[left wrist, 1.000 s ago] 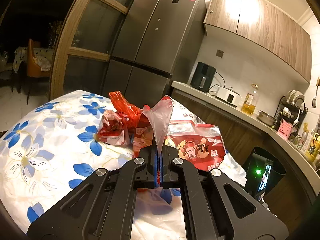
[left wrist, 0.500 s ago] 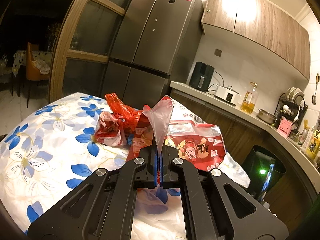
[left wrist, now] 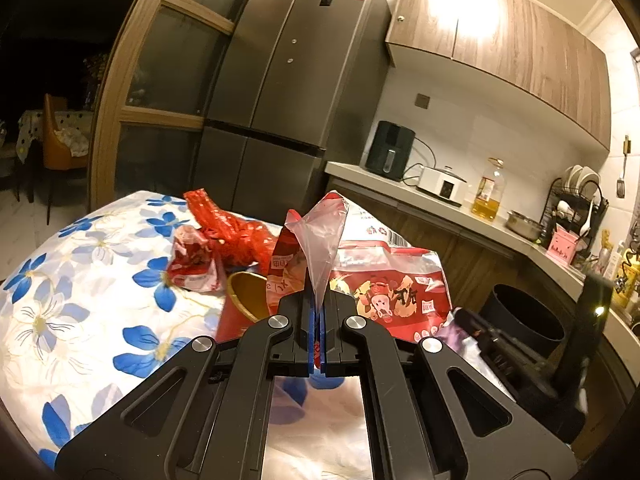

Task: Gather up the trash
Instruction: 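Grasp the red snack bag with the left gripper while the right gripper grasps the lilac bag, then carry the red snack bag and lilac bag over the black bin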

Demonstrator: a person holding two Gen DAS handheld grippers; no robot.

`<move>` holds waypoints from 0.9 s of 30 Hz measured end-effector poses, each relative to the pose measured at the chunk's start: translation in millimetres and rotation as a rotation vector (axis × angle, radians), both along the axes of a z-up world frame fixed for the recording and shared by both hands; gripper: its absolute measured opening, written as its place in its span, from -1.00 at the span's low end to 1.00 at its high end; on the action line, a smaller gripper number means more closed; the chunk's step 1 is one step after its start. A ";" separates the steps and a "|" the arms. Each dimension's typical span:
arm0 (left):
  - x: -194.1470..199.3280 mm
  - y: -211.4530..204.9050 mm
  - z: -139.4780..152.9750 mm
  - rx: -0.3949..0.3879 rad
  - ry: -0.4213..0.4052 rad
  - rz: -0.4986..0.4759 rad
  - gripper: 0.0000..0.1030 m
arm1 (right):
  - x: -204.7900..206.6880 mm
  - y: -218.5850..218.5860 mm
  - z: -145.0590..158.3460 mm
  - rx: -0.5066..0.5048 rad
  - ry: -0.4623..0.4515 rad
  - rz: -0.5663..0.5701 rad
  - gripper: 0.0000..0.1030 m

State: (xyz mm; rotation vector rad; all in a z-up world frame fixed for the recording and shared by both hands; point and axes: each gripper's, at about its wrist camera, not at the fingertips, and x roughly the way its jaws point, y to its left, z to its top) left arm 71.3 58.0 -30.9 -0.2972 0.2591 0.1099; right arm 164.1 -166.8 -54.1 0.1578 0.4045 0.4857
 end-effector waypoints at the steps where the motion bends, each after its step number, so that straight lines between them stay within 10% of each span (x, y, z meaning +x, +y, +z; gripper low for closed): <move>1: 0.3 -2.9 0.9 0.003 -0.002 -0.005 -1.00 | -1.8 -6.3 4.4 0.006 -0.009 -0.008 -0.98; 27: 74.2 -112.3 27.0 0.082 -0.043 -0.217 -1.00 | -1.8 -112.1 54.9 -0.005 -0.151 -0.239 -0.98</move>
